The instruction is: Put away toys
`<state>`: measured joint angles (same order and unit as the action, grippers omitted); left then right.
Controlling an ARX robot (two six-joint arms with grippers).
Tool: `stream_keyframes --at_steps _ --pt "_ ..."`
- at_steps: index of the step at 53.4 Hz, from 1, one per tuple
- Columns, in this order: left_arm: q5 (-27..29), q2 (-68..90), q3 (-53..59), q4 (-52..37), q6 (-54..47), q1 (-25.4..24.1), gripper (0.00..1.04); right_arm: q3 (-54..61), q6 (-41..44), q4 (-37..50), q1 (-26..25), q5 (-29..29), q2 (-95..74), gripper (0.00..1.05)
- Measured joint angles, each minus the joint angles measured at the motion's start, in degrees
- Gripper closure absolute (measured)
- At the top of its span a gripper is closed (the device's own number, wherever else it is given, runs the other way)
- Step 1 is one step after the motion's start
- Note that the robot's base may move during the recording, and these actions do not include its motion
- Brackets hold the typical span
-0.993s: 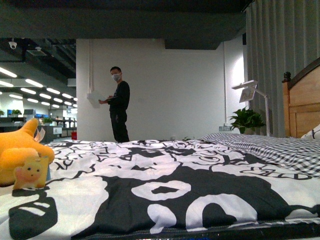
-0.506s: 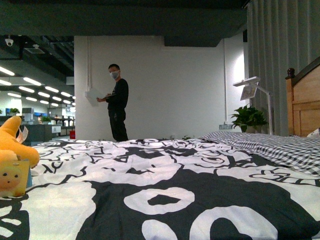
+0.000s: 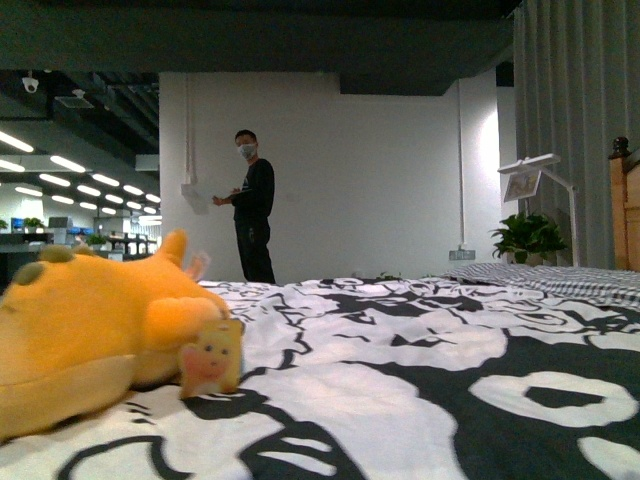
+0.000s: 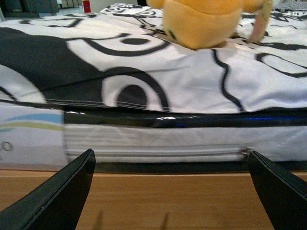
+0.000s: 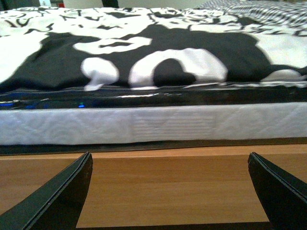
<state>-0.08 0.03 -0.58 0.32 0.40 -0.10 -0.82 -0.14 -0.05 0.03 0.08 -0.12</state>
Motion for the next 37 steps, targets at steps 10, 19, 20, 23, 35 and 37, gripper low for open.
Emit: stream_keyframes --at_steps 10,19,20,23,35,37 --pt "0.0 0.0 0.0 0.0 0.0 0.0 0.06 0.0 0.0 0.0 0.0 -0.1 -0.1 0.07" --pt "0.4 0.0 0.0 -0.1 0.0 0.1 0.06 0.0 0.0 0.0 0.0 -0.5 0.0 0.07" --pt "0.5 0.0 0.0 -0.1 0.0 0.1 0.06 0.0 0.0 0.0 0.0 -0.5 -0.1 0.07" --pt "0.4 0.0 0.0 -0.1 0.0 0.1 0.06 0.0 0.0 0.0 0.0 -0.5 -0.1 0.07" --pt "-0.1 0.0 0.0 -0.1 0.0 0.0 0.06 0.0 0.0 0.0 0.0 -0.1 -0.1 0.07" --pt "-0.1 0.0 0.0 -0.1 0.0 0.0 0.06 0.0 0.0 0.0 0.0 0.0 -0.1 0.07"
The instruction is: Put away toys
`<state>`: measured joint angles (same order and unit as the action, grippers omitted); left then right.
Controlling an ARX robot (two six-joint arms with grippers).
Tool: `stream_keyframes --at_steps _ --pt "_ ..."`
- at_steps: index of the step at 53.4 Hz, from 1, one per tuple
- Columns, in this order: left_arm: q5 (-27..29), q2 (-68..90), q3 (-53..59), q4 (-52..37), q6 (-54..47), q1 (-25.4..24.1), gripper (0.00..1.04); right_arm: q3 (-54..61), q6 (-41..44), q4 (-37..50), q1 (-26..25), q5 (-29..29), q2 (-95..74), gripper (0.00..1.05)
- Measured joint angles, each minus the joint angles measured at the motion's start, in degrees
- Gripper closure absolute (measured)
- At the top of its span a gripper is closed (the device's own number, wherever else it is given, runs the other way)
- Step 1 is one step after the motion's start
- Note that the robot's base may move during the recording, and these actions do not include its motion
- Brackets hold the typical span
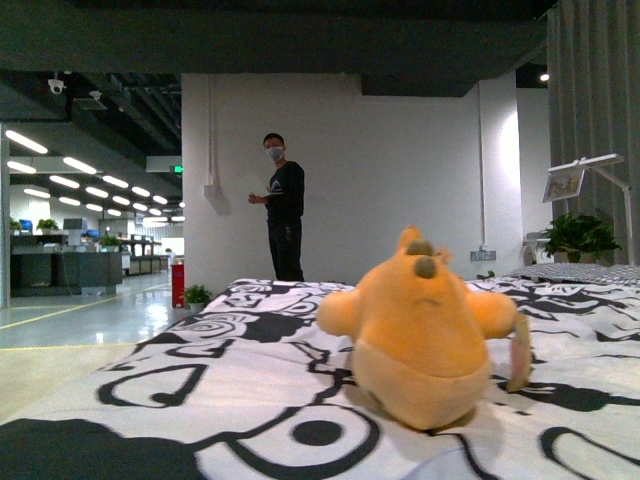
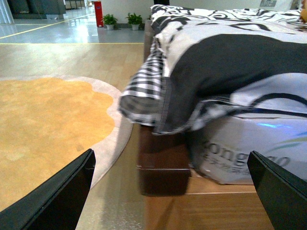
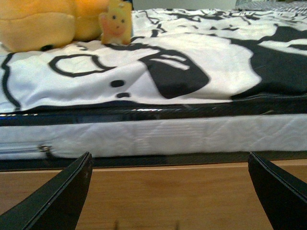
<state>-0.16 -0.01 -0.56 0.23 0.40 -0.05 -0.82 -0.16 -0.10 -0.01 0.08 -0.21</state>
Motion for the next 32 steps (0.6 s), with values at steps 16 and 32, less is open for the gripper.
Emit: stream_keyframes --at_steps 16,32 --pt "0.4 0.0 0.0 0.0 0.0 0.1 0.06 0.0 0.0 0.0 0.0 -0.5 0.0 0.07" --pt "0.2 0.0 0.0 0.0 0.0 0.1 0.06 0.0 0.0 0.0 0.0 -0.3 0.0 0.07"
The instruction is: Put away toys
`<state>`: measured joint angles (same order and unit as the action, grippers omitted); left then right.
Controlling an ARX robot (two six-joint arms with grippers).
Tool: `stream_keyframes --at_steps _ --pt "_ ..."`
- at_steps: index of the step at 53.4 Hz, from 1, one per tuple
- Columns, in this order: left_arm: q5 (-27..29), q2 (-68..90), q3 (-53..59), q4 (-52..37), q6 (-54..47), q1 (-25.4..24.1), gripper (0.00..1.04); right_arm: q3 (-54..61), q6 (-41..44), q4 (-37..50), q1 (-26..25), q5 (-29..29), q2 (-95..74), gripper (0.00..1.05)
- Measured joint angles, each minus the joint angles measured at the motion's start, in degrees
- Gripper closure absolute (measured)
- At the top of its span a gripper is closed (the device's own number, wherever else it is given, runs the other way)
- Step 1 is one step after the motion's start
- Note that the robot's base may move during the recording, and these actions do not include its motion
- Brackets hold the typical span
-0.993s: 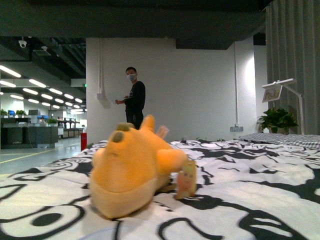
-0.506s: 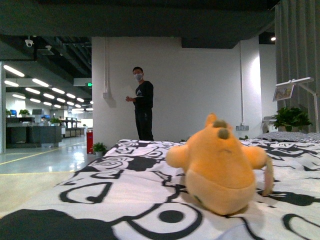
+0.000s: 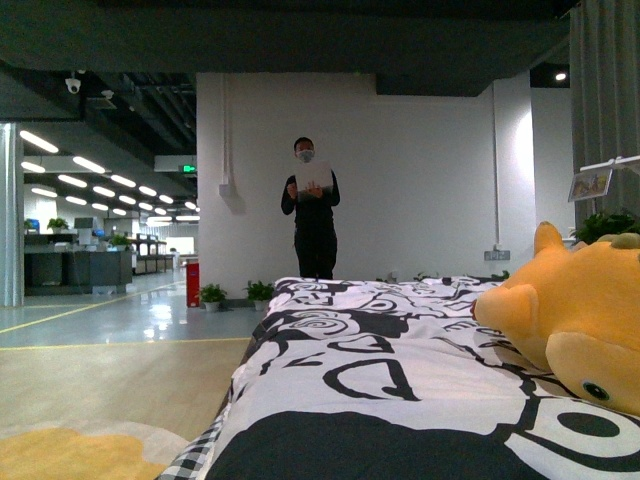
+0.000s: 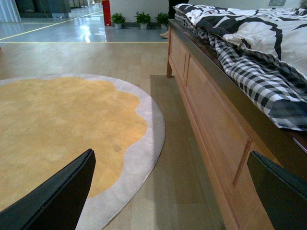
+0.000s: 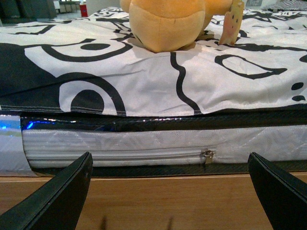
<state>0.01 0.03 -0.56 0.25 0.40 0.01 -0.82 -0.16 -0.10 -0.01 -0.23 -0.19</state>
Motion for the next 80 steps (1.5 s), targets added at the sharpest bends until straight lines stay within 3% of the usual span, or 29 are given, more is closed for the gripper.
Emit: stream_keyframes --at_steps 4,9,13,31,48,64,80 --pt "0.0 0.0 0.0 0.0 0.0 0.0 0.06 0.0 0.0 0.0 0.0 0.0 0.0 0.07" --pt "0.0 0.0 0.0 0.0 0.0 0.0 0.06 0.0 -7.0 2.1 3.6 14.5 -1.7 0.07" --pt "0.0 0.0 0.0 0.0 0.0 0.0 0.06 -0.8 -11.1 4.0 4.0 17.6 -5.3 0.07" --pt "0.0 0.0 0.0 0.0 0.0 0.0 0.06 -11.4 -11.7 18.3 9.0 17.2 -22.1 0.07" --pt "0.0 0.0 0.0 0.0 0.0 0.0 0.06 -21.8 -4.9 37.6 14.6 14.9 -46.6 0.07" --pt "0.0 0.0 0.0 0.0 0.0 0.0 0.06 -30.2 -0.5 49.2 9.3 11.3 -68.0 0.07" --pt "0.0 0.0 0.0 0.0 0.0 0.0 0.06 -38.8 1.7 50.5 2.2 7.4 -75.6 0.07"
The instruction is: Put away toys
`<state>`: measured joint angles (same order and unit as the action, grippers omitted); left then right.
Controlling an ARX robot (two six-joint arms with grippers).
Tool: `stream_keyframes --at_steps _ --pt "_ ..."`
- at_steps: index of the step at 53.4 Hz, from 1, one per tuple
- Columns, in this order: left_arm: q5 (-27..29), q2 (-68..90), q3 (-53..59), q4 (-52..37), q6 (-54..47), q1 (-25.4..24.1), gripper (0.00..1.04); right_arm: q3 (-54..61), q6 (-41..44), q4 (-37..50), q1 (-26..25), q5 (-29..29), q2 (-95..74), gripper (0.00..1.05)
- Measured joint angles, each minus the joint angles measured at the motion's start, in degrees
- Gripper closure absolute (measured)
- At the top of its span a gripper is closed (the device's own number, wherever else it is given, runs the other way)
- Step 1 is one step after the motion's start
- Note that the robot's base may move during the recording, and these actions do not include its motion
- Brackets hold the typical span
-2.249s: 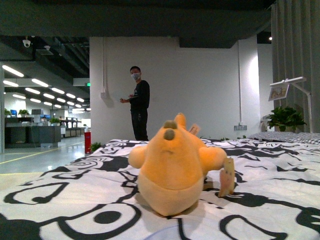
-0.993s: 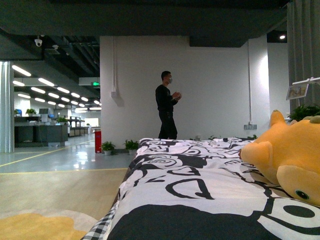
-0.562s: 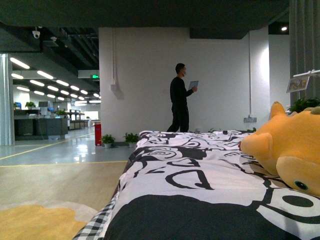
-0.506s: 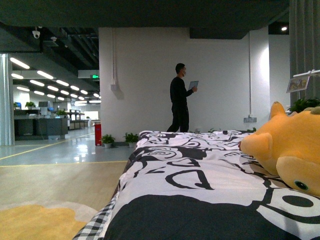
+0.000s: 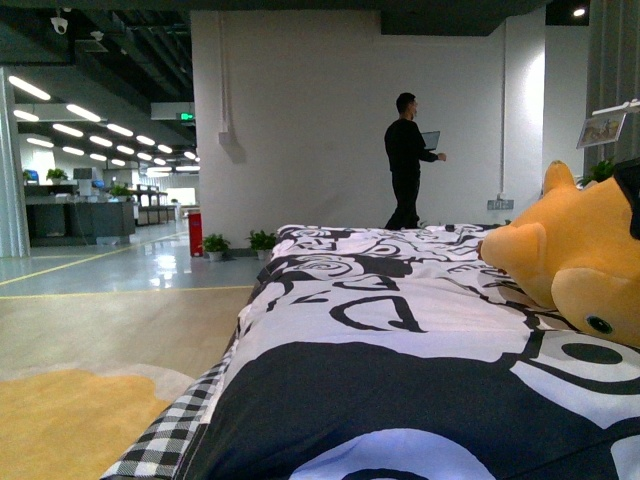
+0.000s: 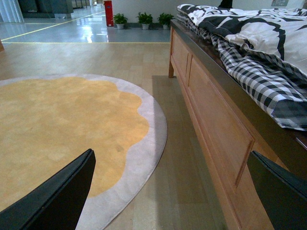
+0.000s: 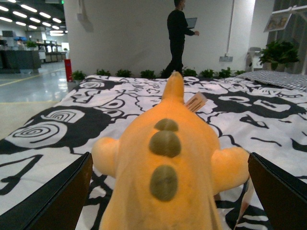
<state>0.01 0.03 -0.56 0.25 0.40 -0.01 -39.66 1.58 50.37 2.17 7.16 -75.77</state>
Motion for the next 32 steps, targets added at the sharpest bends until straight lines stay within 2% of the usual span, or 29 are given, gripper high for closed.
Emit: stream_keyframes --at_steps 12,32 --pt "0.0 0.0 0.0 0.0 0.0 0.0 0.06 -1.0 0.8 0.9 0.4 -1.3 -3.9 0.07" --pt "0.0 0.0 0.0 0.0 0.0 0.0 0.06 -8.5 1.7 2.5 3.6 0.4 -13.0 0.07"
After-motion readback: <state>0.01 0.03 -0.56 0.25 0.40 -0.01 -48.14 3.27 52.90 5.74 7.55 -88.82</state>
